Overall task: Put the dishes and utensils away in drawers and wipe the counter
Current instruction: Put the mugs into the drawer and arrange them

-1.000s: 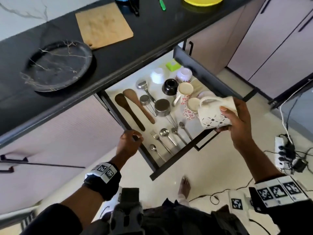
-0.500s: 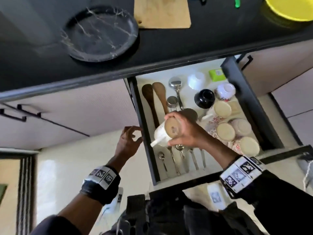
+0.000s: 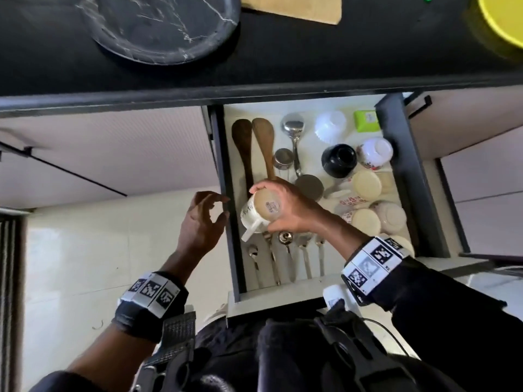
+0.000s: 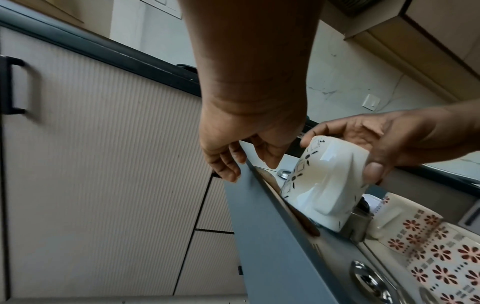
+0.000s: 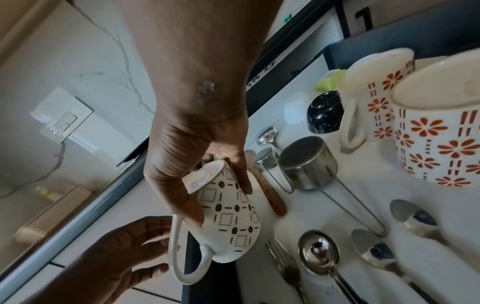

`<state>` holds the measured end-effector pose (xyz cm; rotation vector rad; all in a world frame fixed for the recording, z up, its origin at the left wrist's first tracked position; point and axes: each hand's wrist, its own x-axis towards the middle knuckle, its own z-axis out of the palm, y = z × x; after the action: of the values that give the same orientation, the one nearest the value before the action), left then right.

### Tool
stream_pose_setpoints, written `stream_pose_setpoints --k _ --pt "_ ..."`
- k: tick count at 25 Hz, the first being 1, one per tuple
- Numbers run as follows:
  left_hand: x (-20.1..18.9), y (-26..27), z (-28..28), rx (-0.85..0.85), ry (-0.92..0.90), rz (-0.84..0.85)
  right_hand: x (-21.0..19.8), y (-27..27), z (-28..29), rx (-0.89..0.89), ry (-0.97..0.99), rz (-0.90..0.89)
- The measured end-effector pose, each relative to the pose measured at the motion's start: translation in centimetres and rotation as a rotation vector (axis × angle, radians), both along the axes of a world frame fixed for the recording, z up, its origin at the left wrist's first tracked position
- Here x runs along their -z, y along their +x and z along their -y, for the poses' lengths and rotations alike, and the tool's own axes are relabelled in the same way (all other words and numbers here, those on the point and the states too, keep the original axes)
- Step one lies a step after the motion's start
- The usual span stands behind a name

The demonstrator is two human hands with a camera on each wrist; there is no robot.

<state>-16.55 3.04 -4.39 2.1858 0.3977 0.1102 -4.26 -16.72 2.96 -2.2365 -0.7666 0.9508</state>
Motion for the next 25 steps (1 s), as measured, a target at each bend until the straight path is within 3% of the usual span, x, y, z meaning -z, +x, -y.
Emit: stream_pose_setpoints --k 5,10,17,20,25 --pt "-2.3 4.1 3.1 0.168 0.057 0.102 -1.6 1.5 5.5 0.207 0.094 0.064" --pt "-3.6 7.7 6.0 0.258 0.083 -0.081 -1.4 3.3 10.2 0.286 0.199 0.053" --pt "-3.3 6.8 5.0 0.096 0.233 -0.235 0.1 4.5 7.9 0.030 0.146 0.042" --pt "-2.8 4.4 4.1 0.203 0.120 -0.188 0.6 4.0 4.8 -0.103 0.120 0.046" --pt "-2.9 2.2 4.3 0.367 0.089 -0.139 1.6 2.3 1.3 -0.215 0.124 0.068"
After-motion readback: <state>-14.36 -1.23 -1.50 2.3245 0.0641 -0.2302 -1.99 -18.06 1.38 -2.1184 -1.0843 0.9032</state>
